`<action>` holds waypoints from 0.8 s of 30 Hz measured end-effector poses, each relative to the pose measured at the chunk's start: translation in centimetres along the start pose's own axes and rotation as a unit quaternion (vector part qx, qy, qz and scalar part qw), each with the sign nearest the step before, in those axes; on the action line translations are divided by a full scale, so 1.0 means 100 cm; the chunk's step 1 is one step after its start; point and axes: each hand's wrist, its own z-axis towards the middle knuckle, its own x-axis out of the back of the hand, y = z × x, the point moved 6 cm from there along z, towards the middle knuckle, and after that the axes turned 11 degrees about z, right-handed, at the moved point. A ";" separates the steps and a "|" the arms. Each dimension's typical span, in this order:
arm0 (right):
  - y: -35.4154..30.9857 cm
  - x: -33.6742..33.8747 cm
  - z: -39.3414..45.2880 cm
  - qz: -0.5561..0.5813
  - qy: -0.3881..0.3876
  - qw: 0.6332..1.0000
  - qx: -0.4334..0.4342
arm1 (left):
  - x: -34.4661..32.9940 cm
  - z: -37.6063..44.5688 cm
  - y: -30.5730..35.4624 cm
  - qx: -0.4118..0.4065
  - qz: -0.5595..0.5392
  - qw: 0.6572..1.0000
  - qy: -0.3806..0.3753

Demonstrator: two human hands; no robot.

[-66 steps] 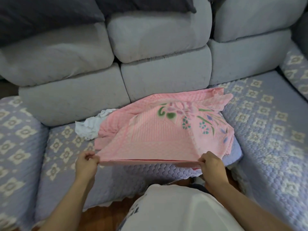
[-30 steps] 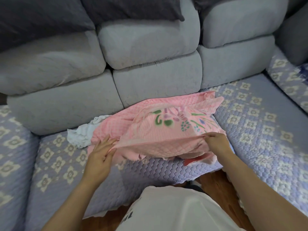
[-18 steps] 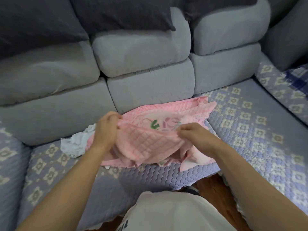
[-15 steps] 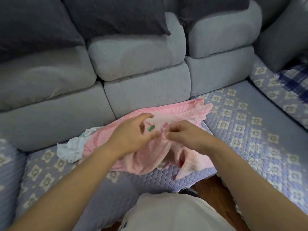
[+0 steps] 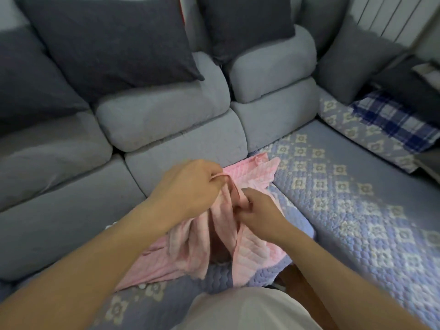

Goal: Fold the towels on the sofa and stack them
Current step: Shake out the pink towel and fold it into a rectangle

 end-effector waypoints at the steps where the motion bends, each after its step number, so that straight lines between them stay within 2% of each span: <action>1: 0.011 0.002 -0.003 -0.024 0.042 0.999 -0.008 | 0.007 0.002 0.004 -0.013 -0.005 1.000 0.011; 5: 0.047 0.039 -0.012 -0.027 0.229 0.971 -0.070 | 0.033 0.005 0.009 -0.020 0.011 0.999 0.036; 8: 0.051 0.067 -0.021 -0.037 0.305 0.949 -0.066 | 0.048 0.008 -0.003 0.006 0.006 0.998 0.062; 12: 0.064 0.090 -0.022 -0.078 0.316 0.941 -0.094 | 0.056 0.006 -0.008 -0.013 -0.001 0.995 0.100; 15: 0.093 0.103 -0.024 -0.137 0.288 0.933 -0.168 | 0.064 0.001 -0.018 -0.020 -0.011 0.988 0.154; 17: 0.119 0.113 -0.036 -0.134 0.281 0.920 -0.240 | 0.069 0.001 -0.036 -0.004 -0.038 0.980 0.197; 19: 0.146 0.126 -0.052 -0.095 0.318 0.889 -0.314 | 0.071 0.001 -0.057 0.013 -0.037 0.972 0.230; 21: 0.168 0.131 -0.066 -0.003 0.337 0.856 -0.392 | 0.065 -0.001 -0.080 0.033 0.012 0.970 0.239; 23: 0.187 0.131 -0.072 0.089 0.309 0.823 -0.468 | 0.044 -0.004 -0.105 0.056 0.100 0.968 0.224; 24: 0.195 0.129 -0.073 0.177 0.304 0.803 -0.482 | 0.029 -0.007 -0.118 0.066 0.140 0.965 0.213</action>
